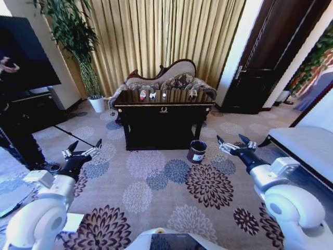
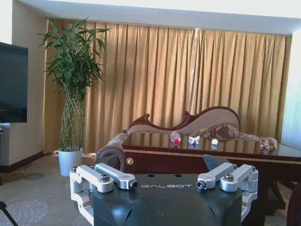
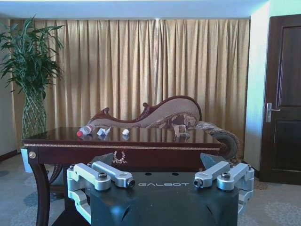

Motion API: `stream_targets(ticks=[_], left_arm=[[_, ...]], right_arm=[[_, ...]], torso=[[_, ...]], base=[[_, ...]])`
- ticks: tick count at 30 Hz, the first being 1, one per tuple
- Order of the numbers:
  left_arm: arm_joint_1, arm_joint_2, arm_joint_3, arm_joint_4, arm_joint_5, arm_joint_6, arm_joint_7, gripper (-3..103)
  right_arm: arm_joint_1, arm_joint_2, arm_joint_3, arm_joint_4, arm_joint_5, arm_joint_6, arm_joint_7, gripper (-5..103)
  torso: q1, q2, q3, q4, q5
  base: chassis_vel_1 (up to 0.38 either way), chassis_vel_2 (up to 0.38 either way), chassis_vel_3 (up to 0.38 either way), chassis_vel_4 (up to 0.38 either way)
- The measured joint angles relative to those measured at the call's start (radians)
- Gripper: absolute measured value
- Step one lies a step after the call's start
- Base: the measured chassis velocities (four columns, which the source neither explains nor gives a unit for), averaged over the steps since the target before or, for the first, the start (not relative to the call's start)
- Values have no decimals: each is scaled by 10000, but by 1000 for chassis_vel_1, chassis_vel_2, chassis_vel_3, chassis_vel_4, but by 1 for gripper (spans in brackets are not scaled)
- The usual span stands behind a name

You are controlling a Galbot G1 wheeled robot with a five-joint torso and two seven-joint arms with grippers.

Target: Move to the front of the table and place the trash on the table into the trash bin.

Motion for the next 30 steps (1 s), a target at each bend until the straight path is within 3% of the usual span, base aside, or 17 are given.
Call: stream_targets(ticks=[30], left_arm=[[141,-125,99,0,147,5,58,100]], right_arm=[[-24,29,-14,-176,79,281,14,100]], torso=[[0,0,0,0,0]], base=[[0,0,0,0]])
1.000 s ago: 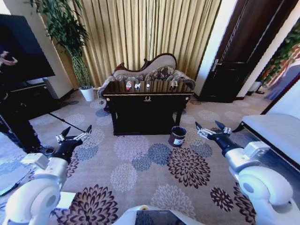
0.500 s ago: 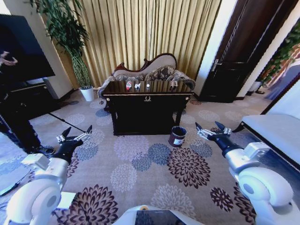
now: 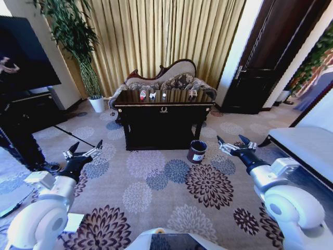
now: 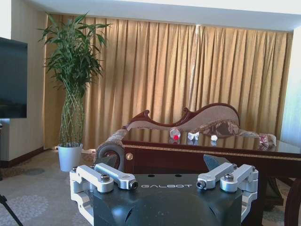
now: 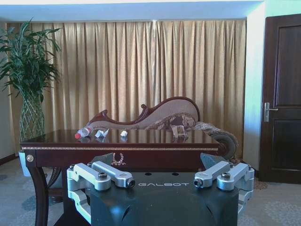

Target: Move to the front of the table and place the trash on the table into the trash bin.

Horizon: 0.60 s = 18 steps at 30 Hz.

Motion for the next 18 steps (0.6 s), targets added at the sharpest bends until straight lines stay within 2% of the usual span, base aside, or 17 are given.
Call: stream_targets(ticks=[11,18], left_arm=[[-185,297,-152,0,-148,21,-10,100],[-230,602,-173,0,-385,103,-81,100]], right_arm=[[107,4,74,-319,117,25,24,100],[215,-289,47,-575,349,24,42,100]], torso=[[0,0,0,-1,0],[0,0,0,-1,-1]], base=[[0,0,0,0],[0,0,0,0]])
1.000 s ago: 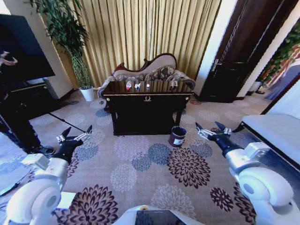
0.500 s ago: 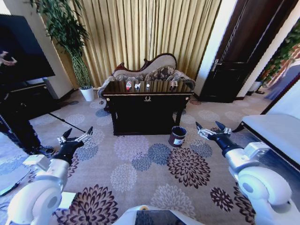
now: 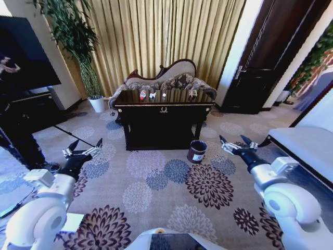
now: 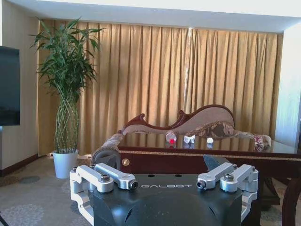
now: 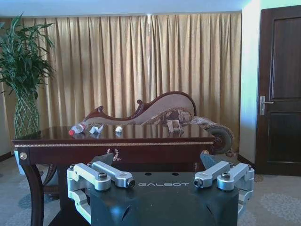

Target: Move to the front of the table and place the trash on the table into the trash bin.

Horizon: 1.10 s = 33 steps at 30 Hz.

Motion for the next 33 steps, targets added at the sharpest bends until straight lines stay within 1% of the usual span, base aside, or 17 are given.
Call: stream_targets(ticks=[5,12,16,33], left_arm=[[26,87,-46,0,-34,27,-35,100],[88,0,-47,0,-136,35,-200,100],[128,-31,-70,0,-148,43,-216,100],[134,-3,-47,0,-124,49,-196,100]], right_arm=[[205,-134,-36,-154,131,-9,5,100],[-29,-9,-2,76,123,-15,6,100],[-201,-17,129,186,89,125,6,100],[3,54,33,146,345,124,-84,100]], torso=[[0,0,0,1,1],[0,0,0,0,1],[0,0,0,0,0],[-1,0,0,0,1]], base=[[0,0,0,0],[0,0,0,0],[0,0,0,0],[0,0,0,0]])
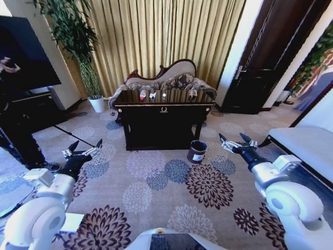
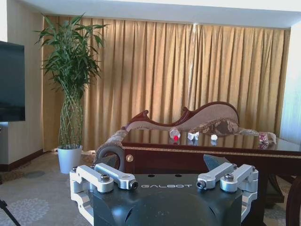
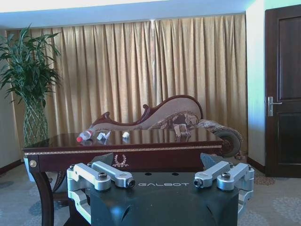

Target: Move to the front of the table and place the trash on the table into the trash bin.

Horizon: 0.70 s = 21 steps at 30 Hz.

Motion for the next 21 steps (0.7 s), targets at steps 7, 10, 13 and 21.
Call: stream_targets(ticks=[7,10,13,21], left_arm=[[-41,8,96,0,28,0,23,100],[-48,5,104,0,36,0,27,100],[-45,2,100,0,39,0,29,100],[-28,3,114,0,47,0,33,100]], right_arm=[[16,-11,-5,-40,-2,2,-2,100],[32,-22,-12,-49,-1,4,-10,100],[47,-25,-36,-64,0,5,-19,100],[176,-10,-87,-161,8,10,-24,100]], torso=[[1,0,0,1,0],[1,0,0,-1,-3],[1,0,0,0,-1],[3,-2,2,2,3]], base=[[-88,88,91,-79],[-138,136,148,-144],[-132,147,158,-128],[-142,117,155,-111]])
